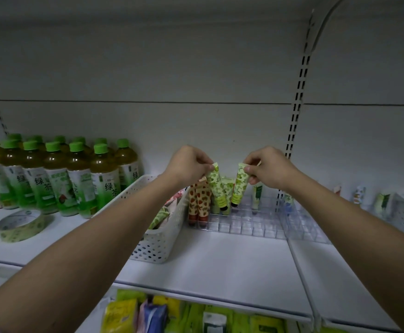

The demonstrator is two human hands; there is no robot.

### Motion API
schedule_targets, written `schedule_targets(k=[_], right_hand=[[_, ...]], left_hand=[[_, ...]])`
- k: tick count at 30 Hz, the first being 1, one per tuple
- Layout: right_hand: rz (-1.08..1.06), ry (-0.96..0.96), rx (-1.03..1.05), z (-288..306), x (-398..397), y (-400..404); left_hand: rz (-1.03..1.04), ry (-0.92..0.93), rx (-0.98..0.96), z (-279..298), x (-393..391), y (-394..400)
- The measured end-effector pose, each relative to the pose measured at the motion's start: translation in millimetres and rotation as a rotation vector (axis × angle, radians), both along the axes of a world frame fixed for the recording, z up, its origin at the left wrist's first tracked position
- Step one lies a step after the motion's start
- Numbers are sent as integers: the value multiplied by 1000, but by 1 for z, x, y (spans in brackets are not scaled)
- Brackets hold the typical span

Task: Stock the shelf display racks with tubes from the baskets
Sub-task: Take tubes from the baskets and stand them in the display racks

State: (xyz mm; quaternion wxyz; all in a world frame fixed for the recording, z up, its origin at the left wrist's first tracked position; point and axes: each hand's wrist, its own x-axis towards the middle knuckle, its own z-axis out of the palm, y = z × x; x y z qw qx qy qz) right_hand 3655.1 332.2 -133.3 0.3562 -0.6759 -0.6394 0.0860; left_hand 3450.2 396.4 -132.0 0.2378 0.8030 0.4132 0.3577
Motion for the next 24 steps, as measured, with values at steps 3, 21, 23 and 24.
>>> schedule_targets(k=[3, 21, 23, 24], right_hand=[[-1, -4, -15, -6, 4, 5], [6, 13, -14, -30, 7, 24], [7, 10, -9, -29, 6, 26], [10, 12, -1, -27, 5, 27]], left_hand=[[26, 31, 32, -7, 6, 6], [127, 236, 272, -38, 36, 24], [127, 267, 280, -41, 38, 24], [129, 284, 284, -41, 39, 23]])
